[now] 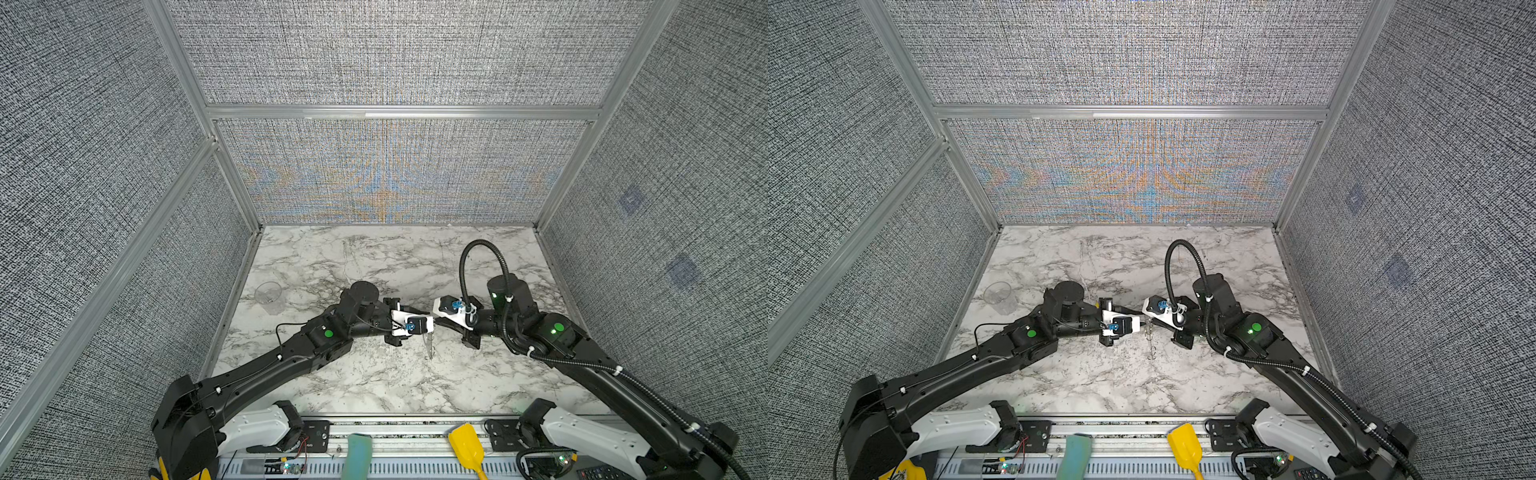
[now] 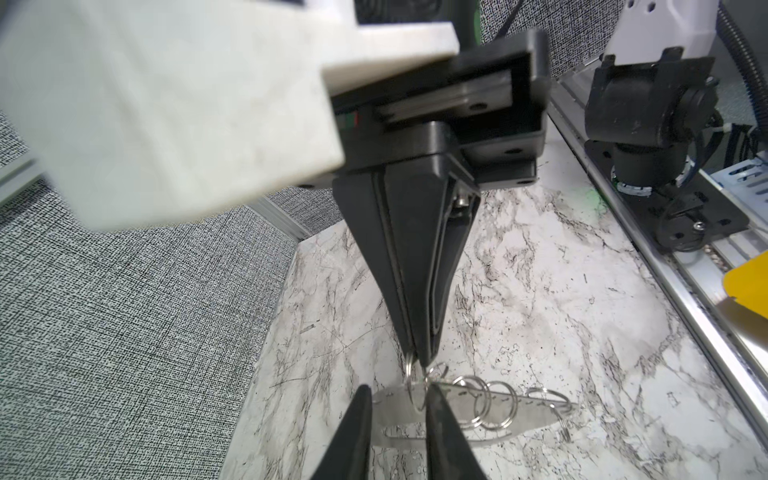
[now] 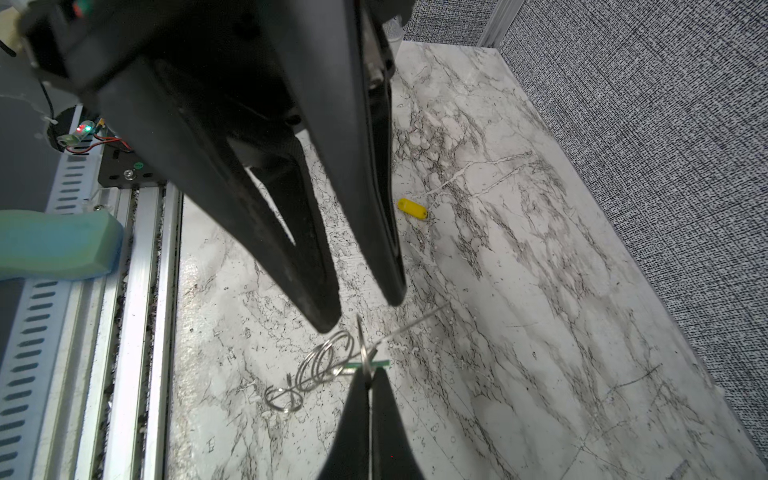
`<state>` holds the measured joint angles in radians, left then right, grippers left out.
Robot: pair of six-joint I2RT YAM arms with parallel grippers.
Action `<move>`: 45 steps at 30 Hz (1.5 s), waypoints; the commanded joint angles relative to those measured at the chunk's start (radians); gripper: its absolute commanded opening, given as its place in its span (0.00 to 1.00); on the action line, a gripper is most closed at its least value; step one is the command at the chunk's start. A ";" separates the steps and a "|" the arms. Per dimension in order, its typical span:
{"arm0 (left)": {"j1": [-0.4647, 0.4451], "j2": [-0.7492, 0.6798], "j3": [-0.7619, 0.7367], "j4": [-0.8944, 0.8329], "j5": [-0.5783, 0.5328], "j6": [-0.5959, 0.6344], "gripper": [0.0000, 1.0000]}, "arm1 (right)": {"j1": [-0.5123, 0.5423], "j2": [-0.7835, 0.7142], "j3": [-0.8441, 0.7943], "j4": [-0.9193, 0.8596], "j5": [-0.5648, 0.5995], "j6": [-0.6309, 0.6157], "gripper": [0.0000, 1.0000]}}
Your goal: Remove the keys from the keyring
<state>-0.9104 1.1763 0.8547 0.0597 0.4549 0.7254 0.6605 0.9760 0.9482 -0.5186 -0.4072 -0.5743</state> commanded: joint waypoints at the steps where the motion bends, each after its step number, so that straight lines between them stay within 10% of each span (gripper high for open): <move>1: -0.005 0.007 0.010 -0.003 0.027 -0.022 0.26 | 0.000 -0.003 -0.002 0.018 -0.004 0.001 0.00; 38: -0.024 0.053 0.015 0.048 -0.012 -0.098 0.00 | 0.001 -0.023 -0.015 0.043 0.004 0.007 0.00; 45: -0.009 0.046 -0.030 0.175 0.054 -0.221 0.00 | -0.001 -0.108 -0.103 0.125 0.123 -0.009 0.27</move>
<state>-0.9272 1.2259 0.8352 0.1368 0.4614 0.5785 0.6605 0.8932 0.8639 -0.4530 -0.3435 -0.5667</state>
